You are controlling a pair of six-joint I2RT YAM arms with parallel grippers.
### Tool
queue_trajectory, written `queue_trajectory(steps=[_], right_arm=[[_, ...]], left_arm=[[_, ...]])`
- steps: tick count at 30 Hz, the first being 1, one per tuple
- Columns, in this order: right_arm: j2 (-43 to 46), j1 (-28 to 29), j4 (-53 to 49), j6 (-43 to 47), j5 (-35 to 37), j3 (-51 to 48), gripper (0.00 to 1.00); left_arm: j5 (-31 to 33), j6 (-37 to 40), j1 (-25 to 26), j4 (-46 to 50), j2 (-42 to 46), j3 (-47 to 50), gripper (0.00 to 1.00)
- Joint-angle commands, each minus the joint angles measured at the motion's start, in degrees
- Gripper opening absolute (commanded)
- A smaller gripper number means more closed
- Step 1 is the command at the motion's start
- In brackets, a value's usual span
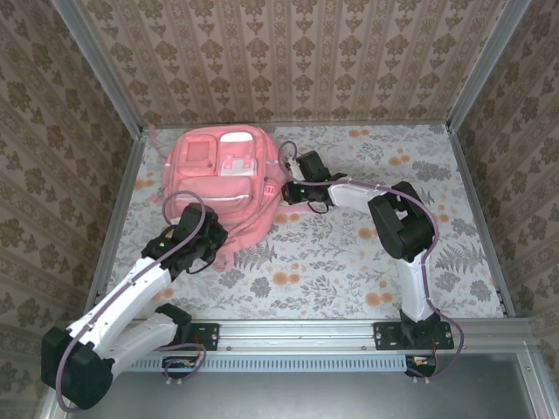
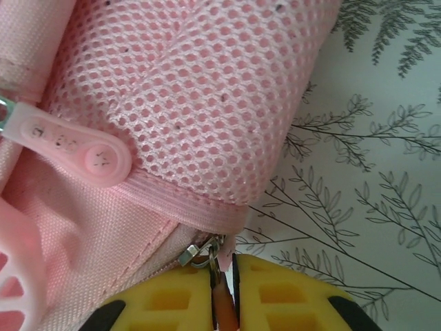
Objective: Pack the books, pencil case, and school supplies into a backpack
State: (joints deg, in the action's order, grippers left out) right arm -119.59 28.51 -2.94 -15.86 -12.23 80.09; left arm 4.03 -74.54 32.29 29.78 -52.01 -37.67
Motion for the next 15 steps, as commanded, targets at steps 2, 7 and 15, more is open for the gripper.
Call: queue_trajectory(steps=[2,7,15], right_arm=[[7.1,-4.6,0.4,-2.3,9.1,-3.6,0.39],[17.0,-4.6,0.9,0.2,13.1,-10.0,0.78],[34.8,-5.1,0.7,6.2,23.2,-21.7,1.0]], left_arm=[[0.8,-0.2,4.8,-4.8,-2.3,-1.9,0.0],[3.8,-1.1,12.7,-10.2,-11.8,-6.9,0.0],[3.0,8.2,15.8,-4.2,-24.6,-19.6,0.7]])
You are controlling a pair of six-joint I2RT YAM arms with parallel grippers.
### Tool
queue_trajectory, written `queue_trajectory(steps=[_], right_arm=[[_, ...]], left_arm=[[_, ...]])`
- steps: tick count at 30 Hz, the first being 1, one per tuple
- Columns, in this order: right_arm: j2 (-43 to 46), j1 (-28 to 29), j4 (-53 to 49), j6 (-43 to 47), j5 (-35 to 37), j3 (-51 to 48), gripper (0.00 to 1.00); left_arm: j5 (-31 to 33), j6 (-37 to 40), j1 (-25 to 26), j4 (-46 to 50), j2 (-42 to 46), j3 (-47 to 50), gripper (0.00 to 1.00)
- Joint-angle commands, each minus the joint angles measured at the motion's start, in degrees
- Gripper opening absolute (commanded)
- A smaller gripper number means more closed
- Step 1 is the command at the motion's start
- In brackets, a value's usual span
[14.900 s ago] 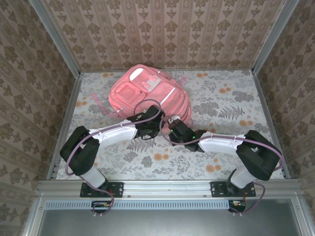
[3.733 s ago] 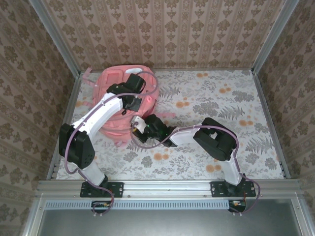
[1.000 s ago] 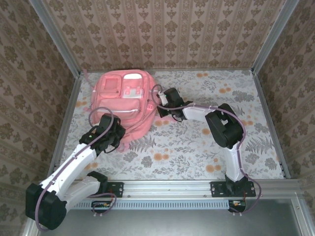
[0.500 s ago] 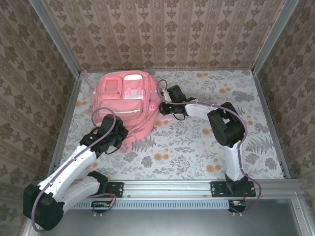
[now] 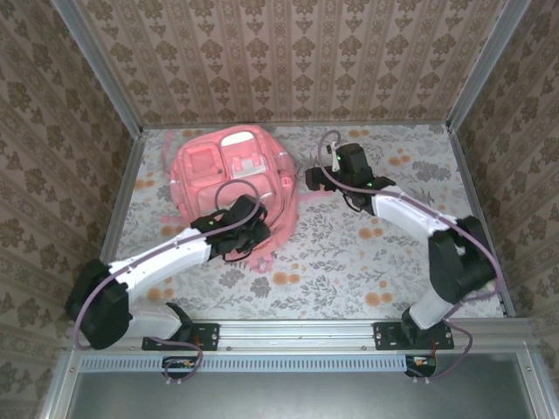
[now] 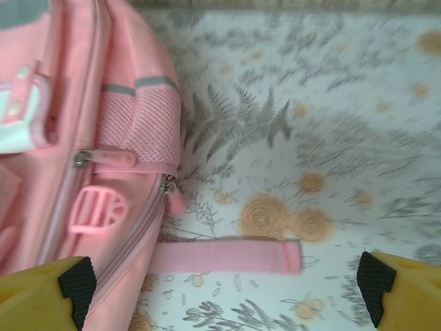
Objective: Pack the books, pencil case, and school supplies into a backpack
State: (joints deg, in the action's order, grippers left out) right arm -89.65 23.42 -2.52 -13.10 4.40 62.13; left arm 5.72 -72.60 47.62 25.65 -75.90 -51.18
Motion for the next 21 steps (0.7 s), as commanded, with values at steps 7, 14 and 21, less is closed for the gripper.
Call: queue_trajectory(steps=[7,14,21], right_arm=[[18.9,-2.1,0.9,5.6,12.3,-12.9,1.0],[27.6,-6.8,3.4,-2.5,24.9,-22.1,1.0],[24.9,-9.7,20.2,13.2,22.9,-32.9,1.0]], left_arm=[[18.2,23.3,-0.3,19.3,1.6,-16.5,1.0],[29.4,42.3,-17.9,14.8,10.7,-4.9,1.0],[24.2,57.0,-38.1,-19.6,18.6,18.3,1.0]])
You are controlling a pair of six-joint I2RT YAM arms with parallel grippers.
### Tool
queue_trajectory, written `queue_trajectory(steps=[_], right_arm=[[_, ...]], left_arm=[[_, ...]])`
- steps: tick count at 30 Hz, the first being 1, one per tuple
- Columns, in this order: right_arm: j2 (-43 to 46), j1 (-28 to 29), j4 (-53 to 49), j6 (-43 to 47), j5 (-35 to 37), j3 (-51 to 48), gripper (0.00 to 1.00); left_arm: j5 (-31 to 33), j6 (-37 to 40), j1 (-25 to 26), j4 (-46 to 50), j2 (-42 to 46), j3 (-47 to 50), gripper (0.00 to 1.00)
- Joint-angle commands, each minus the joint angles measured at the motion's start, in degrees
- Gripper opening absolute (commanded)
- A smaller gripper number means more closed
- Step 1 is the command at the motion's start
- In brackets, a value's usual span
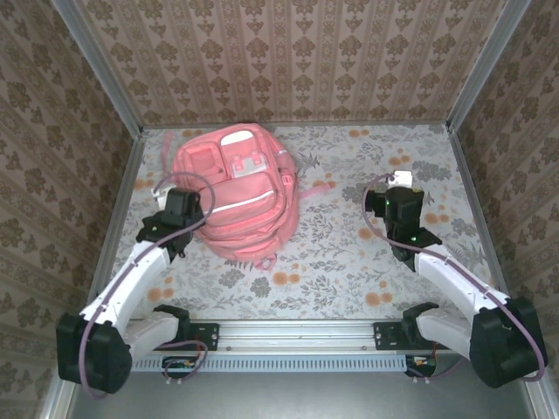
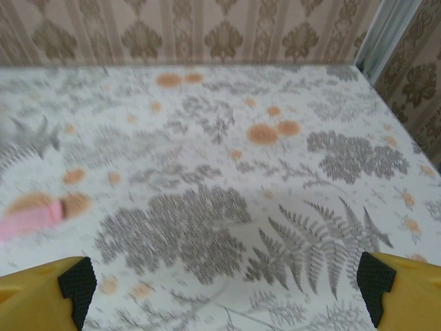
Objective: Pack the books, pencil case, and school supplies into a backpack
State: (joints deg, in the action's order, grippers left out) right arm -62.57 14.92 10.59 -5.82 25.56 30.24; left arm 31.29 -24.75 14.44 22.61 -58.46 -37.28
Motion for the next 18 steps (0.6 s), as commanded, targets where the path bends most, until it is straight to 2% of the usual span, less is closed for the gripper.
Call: queue_trajectory(steps=[1,4,7,9,10,12,14,18], right_arm=[[-3.7,-1.7,6.7,5.9,1.9,-0.7,1.0],[-9.4,-3.1,11.6,5.9,2.3,-1.2,1.0],[-15.9,-4.1,22.7,7.5,2.0,-2.5,1.0],[-20.6,-5.7,28.2,7.1,-1.2,-2.4,1.0],[-22.2,-6.8,29.0,6.8,-4.2,-2.2,1.0],[-23.6,-8.4,27.4,5.6,-6.5,-1.0,1.0],[-23.0,-10.3,30.2,4.2,-10.0,-3.1,1.0],[-26.4,-11.6,49.7,4.1,-13.1,-11.6,1.0]], left_arm=[[-3.6,10.5,-6.9,-19.9,0.3,5.9,1.0],[-5.9,13.6,-9.9,-28.1,-6.0,7.2,1.0],[-7.6,17.4,-10.2,-40.0,-14.3,8.4,1.0],[-8.8,20.5,-10.3,-49.8,-19.5,9.6,1.0],[-10.0,20.8,-10.5,-49.0,-20.9,8.3,1.0],[-13.4,23.4,-10.6,-54.7,-23.5,8.1,1.0],[-18.1,25.8,-10.8,-60.1,-26.1,9.2,1.0],[-25.4,27.0,-12.1,-68.9,-28.2,13.5,1.0]])
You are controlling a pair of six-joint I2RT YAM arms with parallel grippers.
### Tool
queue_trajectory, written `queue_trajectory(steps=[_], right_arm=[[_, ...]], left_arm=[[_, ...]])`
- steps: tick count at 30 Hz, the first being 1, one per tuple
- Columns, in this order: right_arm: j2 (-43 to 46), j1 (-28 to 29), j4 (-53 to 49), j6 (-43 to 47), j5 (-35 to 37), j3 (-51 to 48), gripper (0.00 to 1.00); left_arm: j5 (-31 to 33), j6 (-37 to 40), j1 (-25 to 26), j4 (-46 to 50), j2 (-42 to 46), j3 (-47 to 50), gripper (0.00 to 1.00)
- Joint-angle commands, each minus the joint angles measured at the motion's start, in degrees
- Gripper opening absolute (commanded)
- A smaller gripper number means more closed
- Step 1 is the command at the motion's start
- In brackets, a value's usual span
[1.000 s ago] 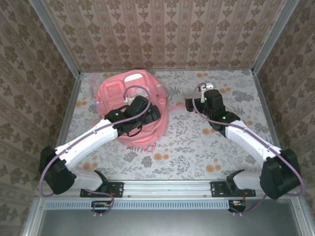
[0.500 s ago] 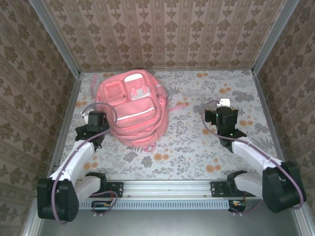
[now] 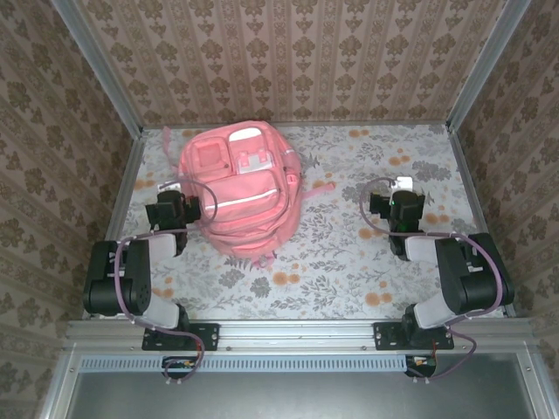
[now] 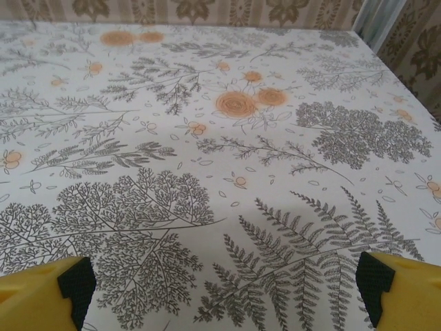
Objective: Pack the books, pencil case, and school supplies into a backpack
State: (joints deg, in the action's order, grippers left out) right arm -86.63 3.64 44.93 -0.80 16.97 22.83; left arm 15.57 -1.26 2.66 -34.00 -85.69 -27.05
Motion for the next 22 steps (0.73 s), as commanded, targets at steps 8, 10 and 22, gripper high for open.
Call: queue_trajectory(steps=[8,10,22], right_arm=[[-1.1,-0.9,5.7,-1.0,-7.4,-0.3,1.0],[-1.0,-0.9,5.6,-1.1,-7.4,-0.3,1.0],[-1.0,-1.4,5.1,-1.2,-8.5,0.0,1.0]], left_arm=[[-9.1,3.0,-0.7,-15.5,-2.1,4.3,1.0],[-9.0,3.1,-0.7,-15.8,-2.1,4.4,1.0],[-9.9,3.5,-0.7,-15.5,-2.2,4.2,1.0]])
